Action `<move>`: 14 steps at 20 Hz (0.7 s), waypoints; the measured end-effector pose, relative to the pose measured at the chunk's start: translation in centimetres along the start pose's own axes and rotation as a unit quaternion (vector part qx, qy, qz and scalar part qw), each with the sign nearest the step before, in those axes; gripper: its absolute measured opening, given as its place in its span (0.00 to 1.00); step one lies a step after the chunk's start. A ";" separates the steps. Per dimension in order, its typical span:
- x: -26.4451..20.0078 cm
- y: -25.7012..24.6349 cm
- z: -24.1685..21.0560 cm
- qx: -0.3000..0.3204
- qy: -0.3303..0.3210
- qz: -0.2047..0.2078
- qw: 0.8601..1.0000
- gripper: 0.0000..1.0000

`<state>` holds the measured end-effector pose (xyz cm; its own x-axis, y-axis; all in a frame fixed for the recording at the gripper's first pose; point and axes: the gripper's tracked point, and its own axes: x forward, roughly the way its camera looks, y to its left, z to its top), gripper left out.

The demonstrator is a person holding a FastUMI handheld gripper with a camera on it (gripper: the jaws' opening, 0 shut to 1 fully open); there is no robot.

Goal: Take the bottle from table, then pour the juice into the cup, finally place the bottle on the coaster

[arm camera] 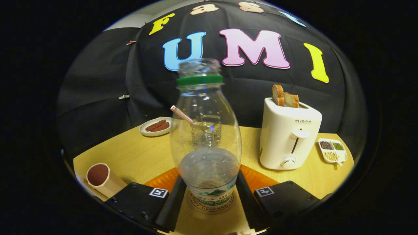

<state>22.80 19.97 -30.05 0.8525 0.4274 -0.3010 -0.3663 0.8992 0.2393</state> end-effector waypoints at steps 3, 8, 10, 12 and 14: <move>-0.2 0.2 -0.1 -0.005 0.006 0.002 1.000 0.98; -1.8 0.0 -0.7 -0.019 0.025 -0.011 0.999 0.99; -3.2 -0.1 -0.6 -0.017 0.031 -0.015 0.999 0.99; -5.1 -0.3 -0.7 -0.017 0.040 -0.022 0.999 0.99; -7.9 -0.5 -0.8 -0.013 0.044 -0.033 0.998 0.99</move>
<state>15.95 16.25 -28.53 0.8395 0.3723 -0.3957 -0.3204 0.9274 0.1929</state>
